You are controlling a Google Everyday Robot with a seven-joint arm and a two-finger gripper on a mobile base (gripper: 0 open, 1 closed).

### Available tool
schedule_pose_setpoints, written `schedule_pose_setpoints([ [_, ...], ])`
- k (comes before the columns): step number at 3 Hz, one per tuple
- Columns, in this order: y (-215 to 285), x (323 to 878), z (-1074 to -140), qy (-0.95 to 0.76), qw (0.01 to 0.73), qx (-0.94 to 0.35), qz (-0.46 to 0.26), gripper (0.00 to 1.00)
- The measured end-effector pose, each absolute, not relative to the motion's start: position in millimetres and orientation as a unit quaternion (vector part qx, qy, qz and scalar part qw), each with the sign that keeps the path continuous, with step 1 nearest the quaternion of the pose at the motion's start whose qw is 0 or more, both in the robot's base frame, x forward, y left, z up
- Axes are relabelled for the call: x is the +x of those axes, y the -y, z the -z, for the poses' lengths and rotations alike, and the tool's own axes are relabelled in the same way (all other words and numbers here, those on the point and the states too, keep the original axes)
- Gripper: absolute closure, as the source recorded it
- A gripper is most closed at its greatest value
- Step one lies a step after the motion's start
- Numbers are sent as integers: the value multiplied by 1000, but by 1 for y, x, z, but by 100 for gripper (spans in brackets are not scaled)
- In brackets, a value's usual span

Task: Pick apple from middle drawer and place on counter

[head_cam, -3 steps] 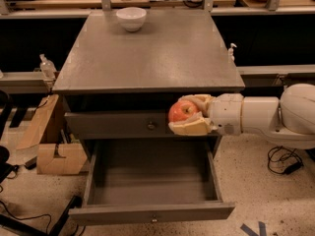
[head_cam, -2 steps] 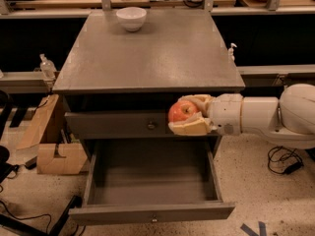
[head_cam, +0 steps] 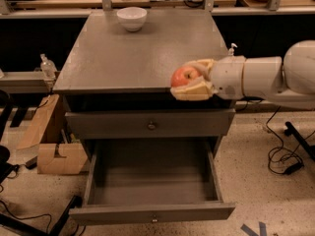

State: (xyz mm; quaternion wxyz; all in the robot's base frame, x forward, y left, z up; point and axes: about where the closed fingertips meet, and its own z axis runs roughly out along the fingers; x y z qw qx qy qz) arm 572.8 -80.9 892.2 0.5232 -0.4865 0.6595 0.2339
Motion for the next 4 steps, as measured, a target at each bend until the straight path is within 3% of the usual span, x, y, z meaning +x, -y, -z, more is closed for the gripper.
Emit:
schedule_pose_setpoints([
  [2,89,671,-950,-645,550,-488,-210,100],
  [3,88,744,-939,-657,547,-468,-224,100],
  [4,88,780,-917,-679,533,-449,-231,100],
])
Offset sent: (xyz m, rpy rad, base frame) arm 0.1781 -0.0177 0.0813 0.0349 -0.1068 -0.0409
